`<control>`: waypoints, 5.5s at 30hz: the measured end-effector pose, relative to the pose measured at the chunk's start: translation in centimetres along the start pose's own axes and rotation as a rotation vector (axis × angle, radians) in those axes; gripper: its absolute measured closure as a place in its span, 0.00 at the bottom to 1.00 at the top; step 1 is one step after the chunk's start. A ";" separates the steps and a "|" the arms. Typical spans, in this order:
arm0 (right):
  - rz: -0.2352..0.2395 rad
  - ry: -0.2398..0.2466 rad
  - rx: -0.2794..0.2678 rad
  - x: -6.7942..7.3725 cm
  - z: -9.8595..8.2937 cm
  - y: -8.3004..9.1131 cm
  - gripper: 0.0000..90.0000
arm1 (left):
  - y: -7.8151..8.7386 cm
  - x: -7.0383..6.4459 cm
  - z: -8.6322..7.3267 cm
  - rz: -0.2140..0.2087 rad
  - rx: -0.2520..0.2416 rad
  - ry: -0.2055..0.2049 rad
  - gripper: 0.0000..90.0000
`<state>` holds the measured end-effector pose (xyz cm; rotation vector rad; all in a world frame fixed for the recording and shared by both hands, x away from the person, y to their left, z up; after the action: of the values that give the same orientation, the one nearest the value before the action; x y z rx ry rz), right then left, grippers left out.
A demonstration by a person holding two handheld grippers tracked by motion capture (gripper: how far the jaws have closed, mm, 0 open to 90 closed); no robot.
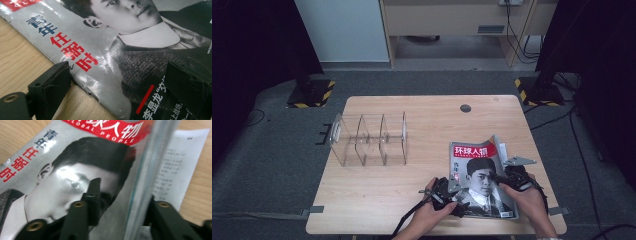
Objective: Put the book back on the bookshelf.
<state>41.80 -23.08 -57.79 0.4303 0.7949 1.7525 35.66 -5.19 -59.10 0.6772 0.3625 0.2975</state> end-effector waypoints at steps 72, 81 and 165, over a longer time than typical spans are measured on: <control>0.233 -0.052 -0.186 3.7 2.0 2.8 0.97 | 1.4 5.3 1.5 -0.158 -0.210 0.276 0.30; 0.158 -0.045 -0.102 3.2 0.8 1.5 0.75 | 1.4 5.3 1.4 -0.093 -0.184 0.224 0.39; 0.020 0.034 -0.052 2.5 0.5 -1.7 0.36 | 2.7 9.1 6.8 -0.090 -0.067 0.085 0.22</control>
<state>42.48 -20.25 -58.82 0.3756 0.7695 1.7987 46.27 -3.47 -54.54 0.5820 0.4607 0.2526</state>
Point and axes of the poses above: each handheld gripper's, and its own axes: y roughly backward along the jaws, z roughly out of its top, x roughly to its left, the point moved 8 cm from there along -y, roughly forward along the jaws, and after that the axes turned 15 degrees about -z, right-handed, at the moved point
